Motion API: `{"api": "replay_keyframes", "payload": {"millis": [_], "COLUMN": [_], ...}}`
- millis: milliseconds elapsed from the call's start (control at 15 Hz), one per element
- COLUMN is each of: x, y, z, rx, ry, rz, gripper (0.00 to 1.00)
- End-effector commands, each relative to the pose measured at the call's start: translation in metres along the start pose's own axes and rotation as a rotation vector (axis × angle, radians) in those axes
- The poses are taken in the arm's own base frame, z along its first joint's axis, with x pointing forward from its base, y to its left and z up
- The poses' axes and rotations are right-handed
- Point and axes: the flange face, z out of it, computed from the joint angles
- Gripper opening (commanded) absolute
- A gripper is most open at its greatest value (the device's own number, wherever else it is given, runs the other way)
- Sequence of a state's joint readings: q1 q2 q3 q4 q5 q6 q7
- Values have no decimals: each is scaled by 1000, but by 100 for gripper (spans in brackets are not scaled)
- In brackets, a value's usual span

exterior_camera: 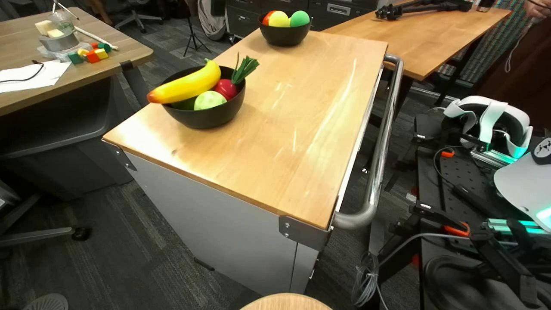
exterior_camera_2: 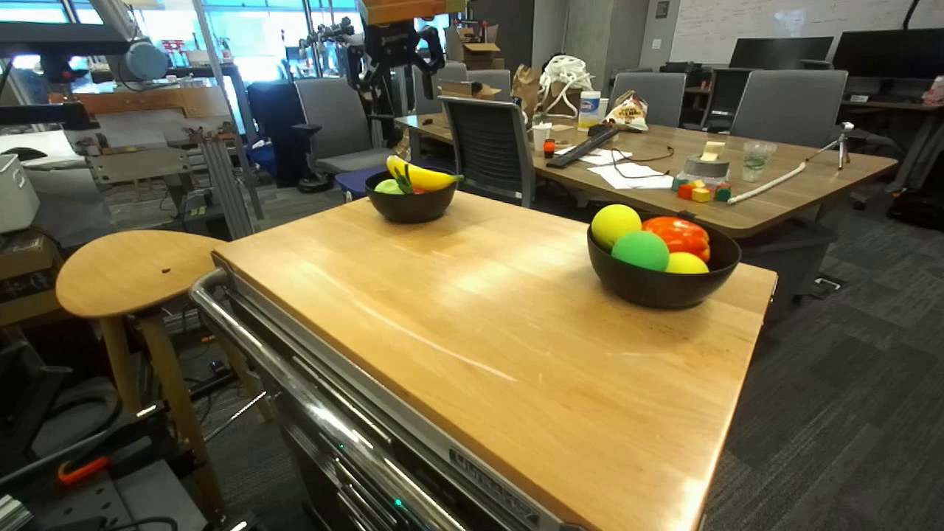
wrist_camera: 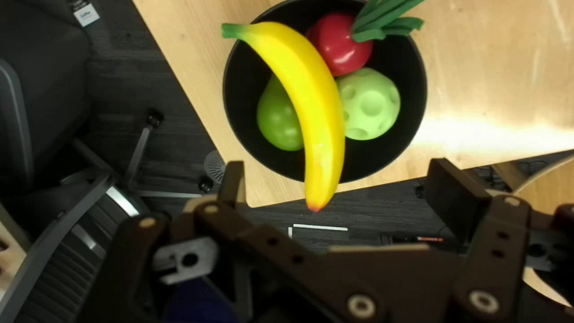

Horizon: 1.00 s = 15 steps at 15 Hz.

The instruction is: Take the fruits and vegetables out of the bowls and put them on the table

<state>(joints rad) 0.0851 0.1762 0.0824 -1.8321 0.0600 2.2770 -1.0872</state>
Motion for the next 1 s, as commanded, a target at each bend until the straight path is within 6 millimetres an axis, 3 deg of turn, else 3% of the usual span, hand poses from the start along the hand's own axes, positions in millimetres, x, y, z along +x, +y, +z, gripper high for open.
{"api": "replay_keyframes", "payload": {"millis": [0, 667, 733, 800, 867, 933], "x": [-6, -15, -14, -13, -13, -12], "y": [-2, -2, -4, -4, -6, -7], "z": [25, 110, 116, 121, 126, 130], "rx": [-42, 33, 31, 31, 32, 32], "ry": [73, 77, 76, 76, 76, 77], "rz": [-34, 6, -1, -7, -12, -17], "gripper": [100, 100, 98, 90, 73, 70]}}
